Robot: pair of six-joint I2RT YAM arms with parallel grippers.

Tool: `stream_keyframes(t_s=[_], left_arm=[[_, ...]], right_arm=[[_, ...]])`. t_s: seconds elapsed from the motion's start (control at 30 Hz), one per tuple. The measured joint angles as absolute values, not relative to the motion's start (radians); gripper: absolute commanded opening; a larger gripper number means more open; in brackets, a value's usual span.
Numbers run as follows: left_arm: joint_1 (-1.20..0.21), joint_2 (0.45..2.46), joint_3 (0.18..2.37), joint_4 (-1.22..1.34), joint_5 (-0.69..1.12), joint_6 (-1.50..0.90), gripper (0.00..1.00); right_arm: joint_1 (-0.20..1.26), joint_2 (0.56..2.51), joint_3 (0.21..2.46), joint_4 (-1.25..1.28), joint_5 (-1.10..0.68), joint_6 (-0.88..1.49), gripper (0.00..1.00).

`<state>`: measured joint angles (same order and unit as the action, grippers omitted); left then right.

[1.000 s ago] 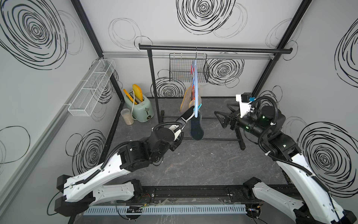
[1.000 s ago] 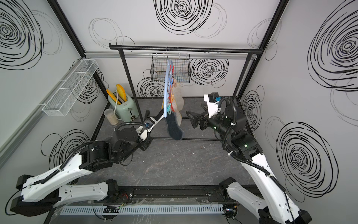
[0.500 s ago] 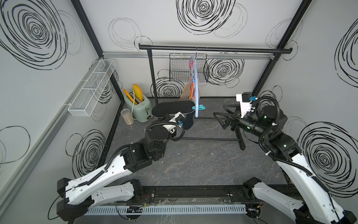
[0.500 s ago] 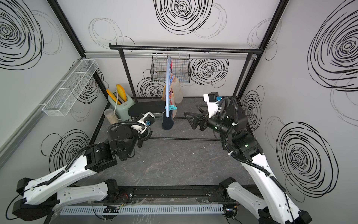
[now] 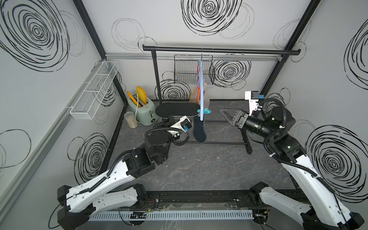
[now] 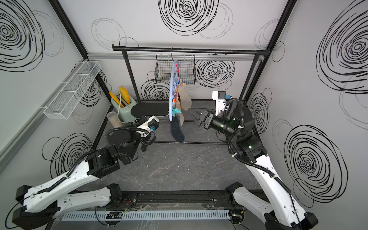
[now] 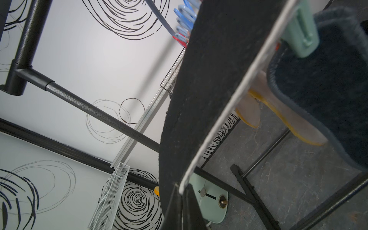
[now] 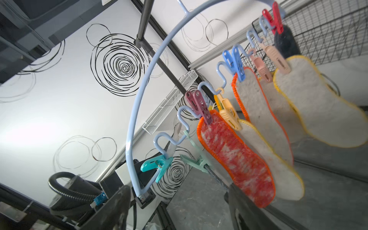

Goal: Take the shoe insoles off the hanger
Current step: Open the clamp at the hanger.

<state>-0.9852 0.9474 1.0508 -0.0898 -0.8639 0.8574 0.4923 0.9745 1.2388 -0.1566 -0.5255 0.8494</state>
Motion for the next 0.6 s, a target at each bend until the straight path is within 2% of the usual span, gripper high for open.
stream_keyframes(t_s=[0.3, 0.6], left_arm=[[-0.985, 0.95, 1.051, -0.078, -0.865, 0.873, 0.0], [-0.986, 0.957, 1.051, -0.076, -0.865, 0.877, 0.0]], right_arm=[[0.634, 1.068, 1.322, -0.202, -0.513, 0.999, 0.74], [0.647, 1.084, 1.343, -0.255, -0.472, 1.026, 0.66]])
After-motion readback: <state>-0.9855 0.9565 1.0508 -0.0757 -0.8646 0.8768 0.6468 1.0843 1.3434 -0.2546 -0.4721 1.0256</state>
